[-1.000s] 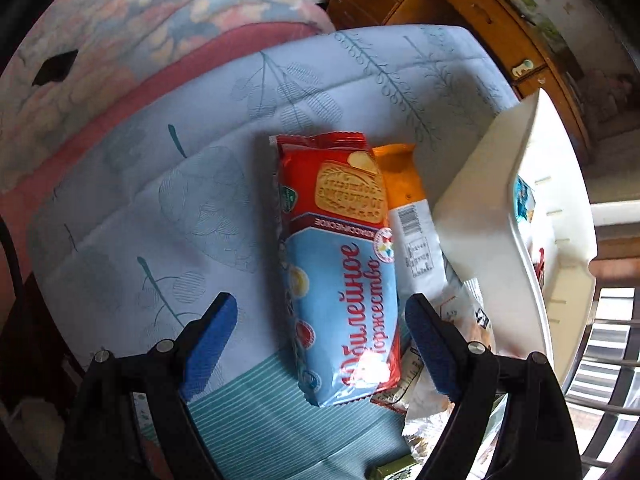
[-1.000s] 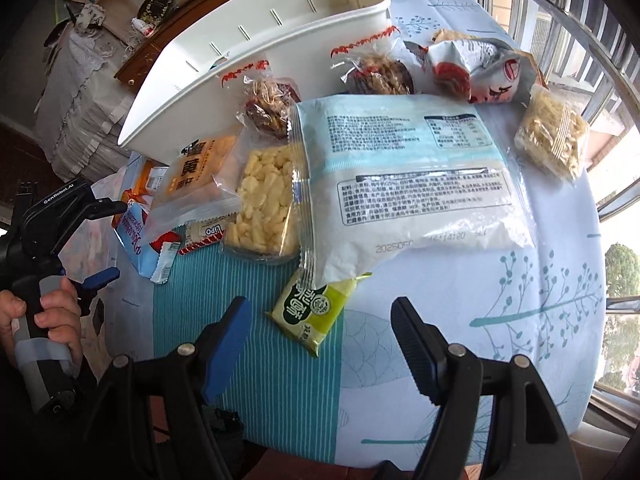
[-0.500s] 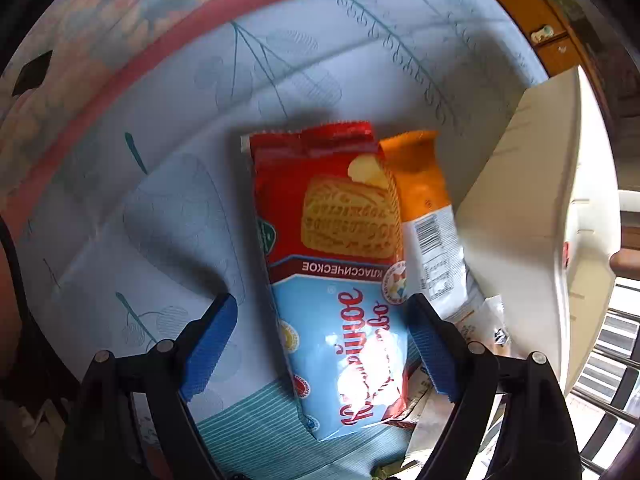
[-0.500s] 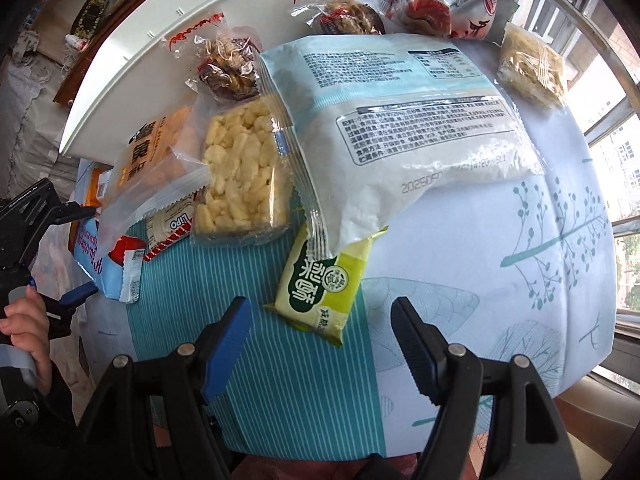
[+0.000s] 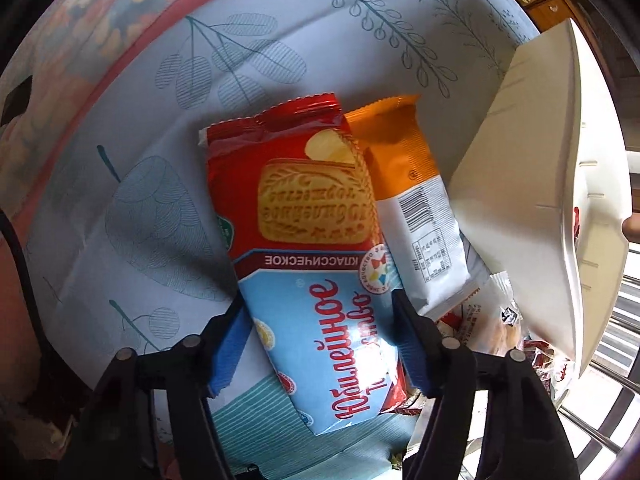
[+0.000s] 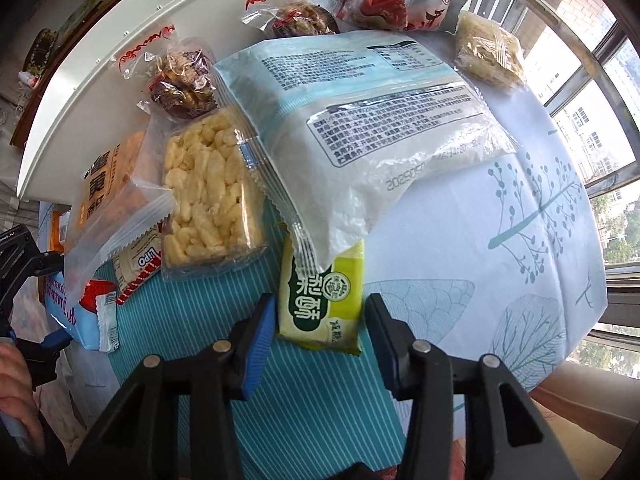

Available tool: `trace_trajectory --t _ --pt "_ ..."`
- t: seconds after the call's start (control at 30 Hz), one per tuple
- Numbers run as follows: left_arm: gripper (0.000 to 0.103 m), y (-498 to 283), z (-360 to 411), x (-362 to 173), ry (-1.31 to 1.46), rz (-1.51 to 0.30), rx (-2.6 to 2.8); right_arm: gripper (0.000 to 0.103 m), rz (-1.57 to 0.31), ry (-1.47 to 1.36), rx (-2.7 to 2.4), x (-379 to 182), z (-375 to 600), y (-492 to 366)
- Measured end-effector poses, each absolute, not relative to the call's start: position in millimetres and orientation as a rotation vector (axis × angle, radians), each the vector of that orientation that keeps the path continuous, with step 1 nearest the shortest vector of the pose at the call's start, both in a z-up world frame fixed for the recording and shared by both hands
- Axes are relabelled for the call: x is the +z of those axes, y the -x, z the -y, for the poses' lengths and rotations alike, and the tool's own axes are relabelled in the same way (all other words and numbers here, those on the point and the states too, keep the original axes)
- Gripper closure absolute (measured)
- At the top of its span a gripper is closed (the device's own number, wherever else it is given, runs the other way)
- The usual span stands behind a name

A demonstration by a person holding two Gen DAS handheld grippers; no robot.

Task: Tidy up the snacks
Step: 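Grasp the blue-and-red biscuit pack with the left tool while the right tool grasps the yellow-green snack pack, then lift both packs into the white bin and open both tools to release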

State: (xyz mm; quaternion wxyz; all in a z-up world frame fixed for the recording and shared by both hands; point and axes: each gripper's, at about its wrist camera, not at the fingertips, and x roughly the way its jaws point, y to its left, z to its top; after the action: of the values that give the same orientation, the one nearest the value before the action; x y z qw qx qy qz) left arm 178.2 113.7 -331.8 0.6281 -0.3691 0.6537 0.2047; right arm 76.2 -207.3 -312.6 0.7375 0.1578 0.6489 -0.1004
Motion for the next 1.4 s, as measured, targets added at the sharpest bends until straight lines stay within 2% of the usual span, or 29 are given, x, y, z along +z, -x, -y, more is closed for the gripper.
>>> trace_trajectory --t 0.3,0.77,1.13,1.4 --pt "0.047 -181 -113 -327 0.866 -1.489 0.437 0.064 -1.439 -0.376 -0.243 -313 196 -91" --pt "0.052 -103 -131 -311 0.869 -1.43 0.475 0.065 -1.542 -0.383 -0.144 -305 167 -79" --pt "0.052 -76 -157 -254 0.802 -1.223 0.536 0.065 -1.666 -0.42 0.028 -287 129 -68" --pt "0.052 -82 -171 -226 0.756 -1.11 0.519 0.065 -1.562 -0.347 0.164 -260 97 -87"
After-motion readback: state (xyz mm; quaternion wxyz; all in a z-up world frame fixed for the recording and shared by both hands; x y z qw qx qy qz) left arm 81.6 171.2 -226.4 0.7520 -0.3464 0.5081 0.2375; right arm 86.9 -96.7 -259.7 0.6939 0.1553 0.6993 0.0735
